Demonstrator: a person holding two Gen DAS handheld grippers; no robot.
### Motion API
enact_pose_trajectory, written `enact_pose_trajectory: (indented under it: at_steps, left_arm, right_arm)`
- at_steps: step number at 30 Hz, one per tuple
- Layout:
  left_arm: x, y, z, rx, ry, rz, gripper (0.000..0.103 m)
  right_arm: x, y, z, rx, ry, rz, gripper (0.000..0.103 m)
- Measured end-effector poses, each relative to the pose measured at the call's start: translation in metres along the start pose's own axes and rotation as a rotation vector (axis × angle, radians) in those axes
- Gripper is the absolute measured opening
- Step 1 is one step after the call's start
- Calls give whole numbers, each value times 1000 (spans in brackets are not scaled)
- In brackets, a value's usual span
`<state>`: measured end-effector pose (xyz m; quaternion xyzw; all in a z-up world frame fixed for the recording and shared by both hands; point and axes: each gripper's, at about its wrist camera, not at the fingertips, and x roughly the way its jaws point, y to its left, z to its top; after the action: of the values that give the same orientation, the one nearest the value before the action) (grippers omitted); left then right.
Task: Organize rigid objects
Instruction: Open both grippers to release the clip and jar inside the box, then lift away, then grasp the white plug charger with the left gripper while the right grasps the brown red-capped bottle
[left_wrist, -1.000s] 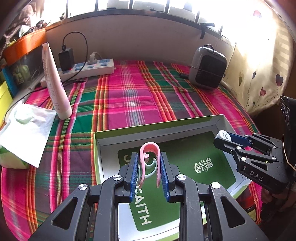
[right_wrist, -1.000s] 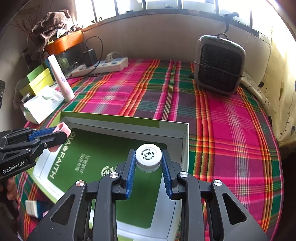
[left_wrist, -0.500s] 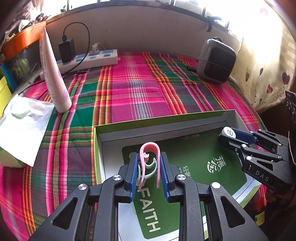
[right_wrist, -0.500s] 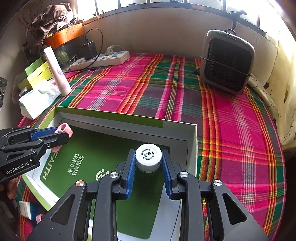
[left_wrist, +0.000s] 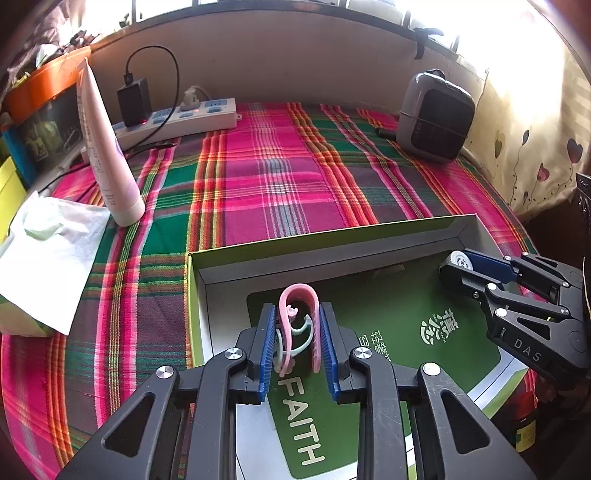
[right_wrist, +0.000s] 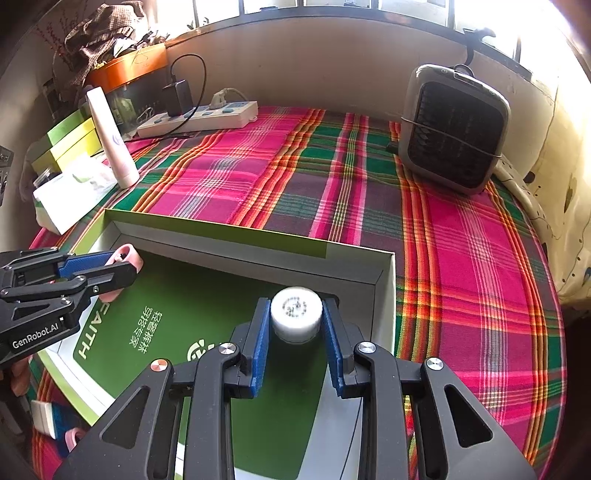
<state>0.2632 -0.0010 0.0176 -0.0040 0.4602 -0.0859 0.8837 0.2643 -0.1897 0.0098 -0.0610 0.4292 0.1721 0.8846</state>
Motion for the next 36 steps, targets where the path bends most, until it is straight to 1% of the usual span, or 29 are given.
enact_pose_trajectory:
  at_steps: [3, 7, 9, 13, 18, 25, 31, 36]
  left_arm:
    - [0, 0, 0, 0, -1, -2, 24]
    - [-3, 2, -1, -16, -9, -14, 35]
    - [-9, 3, -2, -23, -21, -20, 36]
    - [-25, 3, -6, -19, -45, -30, 43]
    - [-47, 2, -15, -7, -80, -30, 45]
    - [-70, 3, -34, 5, -104, -37, 46]
    - [-93, 8, -61, -1, -119, -52, 47]
    - [-105, 9, -85, 0, -118, -61, 48]
  right_arm:
    - [-1, 0, 0, 6, -6, 11, 31]
    - [-6, 0, -1, 13, -23, 18, 39]
    - [-10, -1, -2, 23, -36, 25, 42]
    - [-23, 0, -5, 42, -59, 42, 48]
    - [-43, 3, -12, 42, -86, 35, 50]
    - [-67, 5, -31, 60, -101, 17, 50]
    - [-95, 6, -61, 84, -130, 12, 50]
    - [-111, 13, -86, 77, -144, -23, 50]
